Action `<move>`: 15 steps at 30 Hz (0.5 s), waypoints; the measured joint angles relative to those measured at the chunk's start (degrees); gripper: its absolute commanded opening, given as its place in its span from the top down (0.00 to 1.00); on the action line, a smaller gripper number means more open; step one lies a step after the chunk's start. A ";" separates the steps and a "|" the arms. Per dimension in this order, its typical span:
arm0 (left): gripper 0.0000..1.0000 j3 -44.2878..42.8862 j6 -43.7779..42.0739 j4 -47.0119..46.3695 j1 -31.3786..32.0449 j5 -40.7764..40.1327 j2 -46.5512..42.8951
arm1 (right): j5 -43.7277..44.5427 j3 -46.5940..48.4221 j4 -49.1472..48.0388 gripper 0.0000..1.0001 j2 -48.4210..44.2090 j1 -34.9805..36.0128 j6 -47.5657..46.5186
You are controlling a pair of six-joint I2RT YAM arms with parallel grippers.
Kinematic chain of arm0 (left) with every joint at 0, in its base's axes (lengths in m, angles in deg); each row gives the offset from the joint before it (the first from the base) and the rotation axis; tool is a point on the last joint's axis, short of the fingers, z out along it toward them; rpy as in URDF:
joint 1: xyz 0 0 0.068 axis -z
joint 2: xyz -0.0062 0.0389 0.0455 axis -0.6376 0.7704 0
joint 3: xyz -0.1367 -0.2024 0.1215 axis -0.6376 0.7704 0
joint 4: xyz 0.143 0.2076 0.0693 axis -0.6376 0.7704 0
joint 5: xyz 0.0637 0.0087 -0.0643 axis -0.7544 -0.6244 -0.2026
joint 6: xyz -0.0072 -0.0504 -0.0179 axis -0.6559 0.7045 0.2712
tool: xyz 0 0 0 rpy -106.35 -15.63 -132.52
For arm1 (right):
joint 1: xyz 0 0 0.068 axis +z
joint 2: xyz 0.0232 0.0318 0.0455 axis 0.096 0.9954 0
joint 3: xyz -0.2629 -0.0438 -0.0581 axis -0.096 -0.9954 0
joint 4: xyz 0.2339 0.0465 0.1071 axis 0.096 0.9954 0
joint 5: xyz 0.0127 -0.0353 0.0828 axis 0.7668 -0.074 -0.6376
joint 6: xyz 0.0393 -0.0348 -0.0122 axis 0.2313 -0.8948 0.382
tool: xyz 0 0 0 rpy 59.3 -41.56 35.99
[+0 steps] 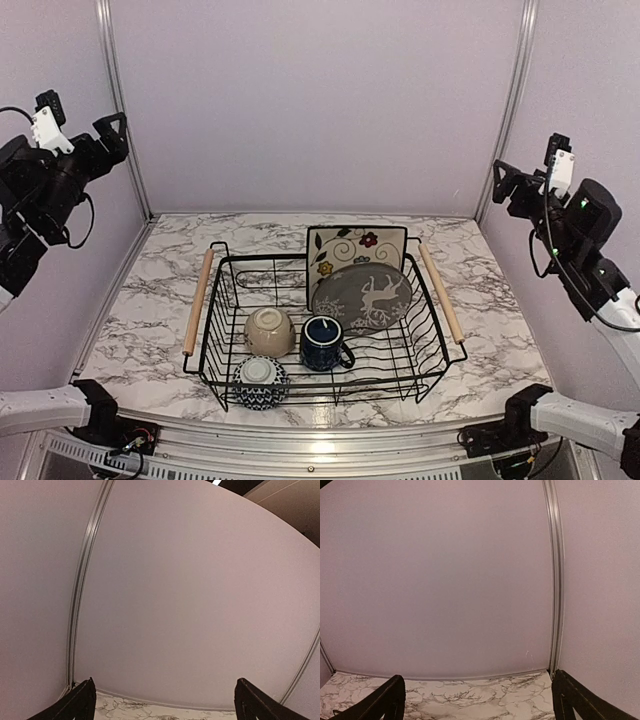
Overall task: Unload the mixed dishes from the dish rack
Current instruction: Grab the plate from the dish rack.
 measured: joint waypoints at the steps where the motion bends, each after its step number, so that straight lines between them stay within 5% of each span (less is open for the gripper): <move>1: 0.01 0.11 1.09 0.63 -1.90 0.61 -0.37 | 0.66 0.42 0.81 0.02 0.66 0.07 0.07; 15: 0.01 2.14 15.13 9.09 -18.01 10.86 -2.38 | 11.72 10.93 13.42 0.01 10.38 1.11 3.93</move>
